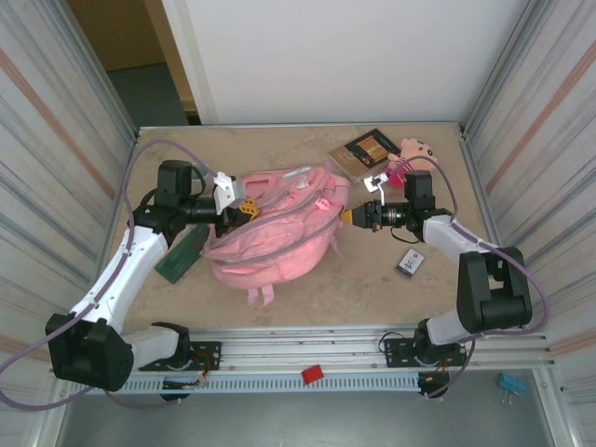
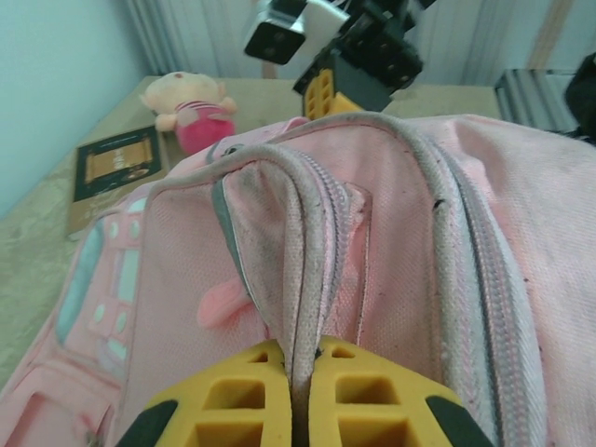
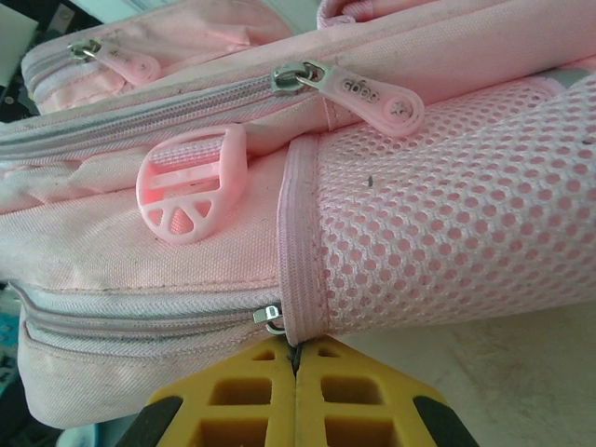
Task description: Pack the student bag
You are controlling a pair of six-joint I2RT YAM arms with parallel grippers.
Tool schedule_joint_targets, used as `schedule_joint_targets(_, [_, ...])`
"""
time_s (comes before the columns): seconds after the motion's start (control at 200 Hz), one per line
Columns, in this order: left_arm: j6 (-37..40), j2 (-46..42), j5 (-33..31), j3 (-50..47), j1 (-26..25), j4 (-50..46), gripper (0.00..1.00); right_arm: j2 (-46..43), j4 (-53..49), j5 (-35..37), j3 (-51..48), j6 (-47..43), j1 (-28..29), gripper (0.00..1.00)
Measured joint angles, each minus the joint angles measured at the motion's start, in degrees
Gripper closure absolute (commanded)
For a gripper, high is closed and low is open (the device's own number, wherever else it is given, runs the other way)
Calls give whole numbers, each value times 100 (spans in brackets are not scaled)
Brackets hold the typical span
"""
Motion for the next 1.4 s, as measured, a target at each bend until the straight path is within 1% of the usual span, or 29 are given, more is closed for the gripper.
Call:
schedule_joint_targets(0.185, [-221,-63,-588,-197,-208,409,100,-278,-105,450,2,109,332,100])
schedule_joint_targets(0.381, [-518,-66,-1189,-269,-374,713,100,-317,-551,973,13,214,649,100])
schedule_joint_targets(0.576, [-649,-83,-1510,-291,-374,879,100,-522,-702,1261,20,411,660,100])
schedule_joint_targets(0.807, [-472,-122,-2138,-457,-448,911,100,-660,-1620,1779,332,424,546,100])
schedule_joint_targets(0.897, [-398,-155,-2319,-540,-487,916,100,-706,-1836,1794,450,391,588,100])
schedule_joint_targets(0.982, [-389,-164,-2503,-627,-522,903,100,-758,-1963,1753,509,389,748,100])
schedule_joint_targets(1.097, [-485,-170,-2533,-774,-522,964,100,-778,-1971,1711,514,393,927,100])
schedule_joint_targets(1.117, [-505,-175,-2531,-789,-522,964,100,-778,-1971,1711,514,393,931,94])
schedule_joint_targets(1.147, [-516,-186,-2509,-807,-516,964,100,-778,-1971,1722,514,391,927,82])
schedule_joint_targets(1.178, [-516,-201,-2461,-817,-505,957,100,-778,-1969,1759,511,400,903,66])
schedule_joint_targets(1.198, [-516,-208,-2420,-820,-492,951,100,-778,-1965,1777,509,396,883,60])
schedule_joint_targets(1.278, [-518,-286,-2103,-828,-365,935,100,-778,-1786,1886,396,363,730,44])
schedule_joint_targets(1.328, [-527,-350,-1786,-837,-208,933,100,-778,-1585,1875,269,323,584,33])
schedule_joint_targets(1.398, [-549,-415,-1285,-837,70,938,100,-717,-1257,1722,129,330,389,26])
